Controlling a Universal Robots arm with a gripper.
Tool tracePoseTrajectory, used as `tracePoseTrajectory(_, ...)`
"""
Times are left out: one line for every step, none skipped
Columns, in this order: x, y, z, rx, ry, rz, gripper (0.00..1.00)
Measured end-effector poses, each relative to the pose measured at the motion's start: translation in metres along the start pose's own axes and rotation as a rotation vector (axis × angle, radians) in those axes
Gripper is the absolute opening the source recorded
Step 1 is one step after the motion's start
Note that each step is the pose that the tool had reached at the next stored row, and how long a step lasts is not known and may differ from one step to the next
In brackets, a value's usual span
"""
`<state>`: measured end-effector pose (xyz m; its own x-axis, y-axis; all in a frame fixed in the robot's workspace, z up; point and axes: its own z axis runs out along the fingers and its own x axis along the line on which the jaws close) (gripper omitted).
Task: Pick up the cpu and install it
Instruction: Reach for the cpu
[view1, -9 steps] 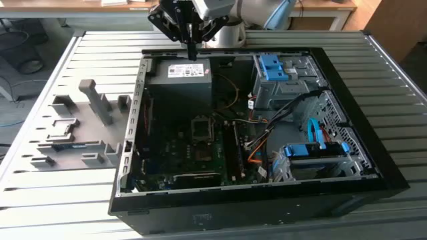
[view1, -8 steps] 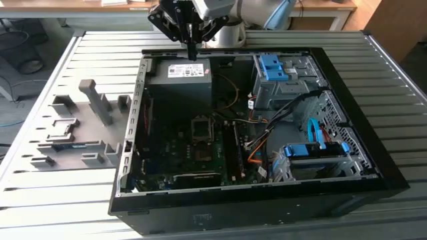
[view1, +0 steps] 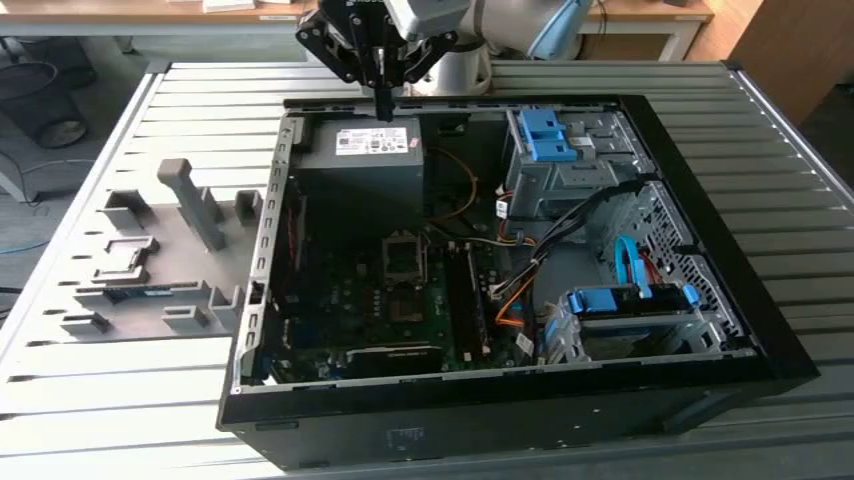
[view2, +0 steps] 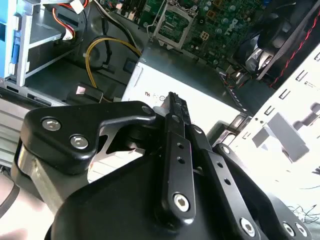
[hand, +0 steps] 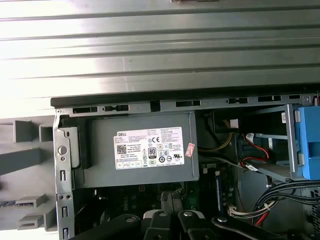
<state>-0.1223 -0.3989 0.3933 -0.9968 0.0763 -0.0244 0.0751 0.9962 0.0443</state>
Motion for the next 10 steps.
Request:
tracePoseTrajectory(0.001, -0.0001, -0.0001, 0.0, -0.0001, 0.0, 0.1)
tracePoseTrajectory(0.0027, -0.0003, -0.0001, 0.0, -0.0003, 0.0, 0.1)
tracePoseTrajectory(0.0055, -0.0005, -0.0002, 0.0, -0.0004, 0.0, 0.1)
tracePoseTrajectory(0.0092, -0.0008, -0.0002, -0.0001, -0.0008, 0.0, 0.1)
tracePoseTrajectory(0.0132, -0.001, -0.0004, -0.0001, -0.0009, 0.0, 0.1)
tracePoseTrajectory(0.0172, -0.0013, -0.0004, -0.0002, -0.0009, 0.0, 0.1)
tracePoseTrajectory(0.0212, -0.0016, -0.0006, 0.0, -0.0009, 0.0, 0.1)
tracePoseTrajectory(0.0259, -0.002, -0.0007, 0.0, -0.001, 0.0, 0.1)
tracePoseTrajectory(0.0304, -0.0023, -0.0007, -0.0001, -0.0011, 0.0, 0.1)
tracePoseTrajectory(0.0349, -0.0027, -0.0008, -0.0002, -0.0012, 0.0, 0.1)
